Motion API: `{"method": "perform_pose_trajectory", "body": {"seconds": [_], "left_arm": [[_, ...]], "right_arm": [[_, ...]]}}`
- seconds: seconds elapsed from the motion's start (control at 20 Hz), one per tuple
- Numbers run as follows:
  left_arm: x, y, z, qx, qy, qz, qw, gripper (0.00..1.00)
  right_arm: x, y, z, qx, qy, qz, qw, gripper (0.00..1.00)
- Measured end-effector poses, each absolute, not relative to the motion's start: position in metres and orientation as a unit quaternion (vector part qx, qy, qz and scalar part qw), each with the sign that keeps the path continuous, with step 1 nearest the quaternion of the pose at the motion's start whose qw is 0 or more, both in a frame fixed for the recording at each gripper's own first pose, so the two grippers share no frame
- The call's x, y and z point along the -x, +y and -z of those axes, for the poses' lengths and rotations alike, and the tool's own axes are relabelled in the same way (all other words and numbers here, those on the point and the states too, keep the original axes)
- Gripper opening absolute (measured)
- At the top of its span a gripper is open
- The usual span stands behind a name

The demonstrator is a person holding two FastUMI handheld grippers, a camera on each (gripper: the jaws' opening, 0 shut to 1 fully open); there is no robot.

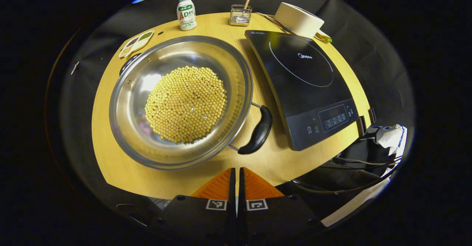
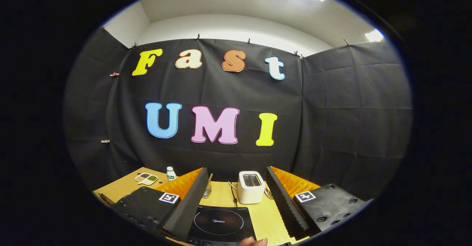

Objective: First push the handle of the pot to place it horizontally, then grasp the pot with both hands and set it on the induction cooktop.

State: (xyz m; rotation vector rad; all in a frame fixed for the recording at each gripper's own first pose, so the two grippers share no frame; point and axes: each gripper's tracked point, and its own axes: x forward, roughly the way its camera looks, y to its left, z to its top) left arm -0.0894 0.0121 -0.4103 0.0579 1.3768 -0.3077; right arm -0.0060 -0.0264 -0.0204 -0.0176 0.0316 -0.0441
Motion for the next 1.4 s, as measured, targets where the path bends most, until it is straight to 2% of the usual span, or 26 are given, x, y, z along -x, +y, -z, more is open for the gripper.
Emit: {"method": "perform_pose_trajectory", "body": {"seconds": [0.1, 0.4, 1.4], "left_arm": [[0.081, 0.02, 0.418, -0.062, 0.632, 0.135, 0.761, 0.05], [0.071, 0.001, 0.417, -0.067, 0.625, 0.146, 0.764, 0.05], [-0.025, -0.051, 0.42, -0.064, 0.595, 0.11, 0.793, 0.05]], "right_arm": [[0.007, -0.032, 0.022, 0.012, 0.018, 0.028, 0.999, 0.98], [0.01, -0.052, 0.026, 0.017, 0.027, 0.048, 0.998, 0.98], [-0.011, -0.083, 0.04, 0.03, 0.041, 0.073, 0.996, 0.98]]}}
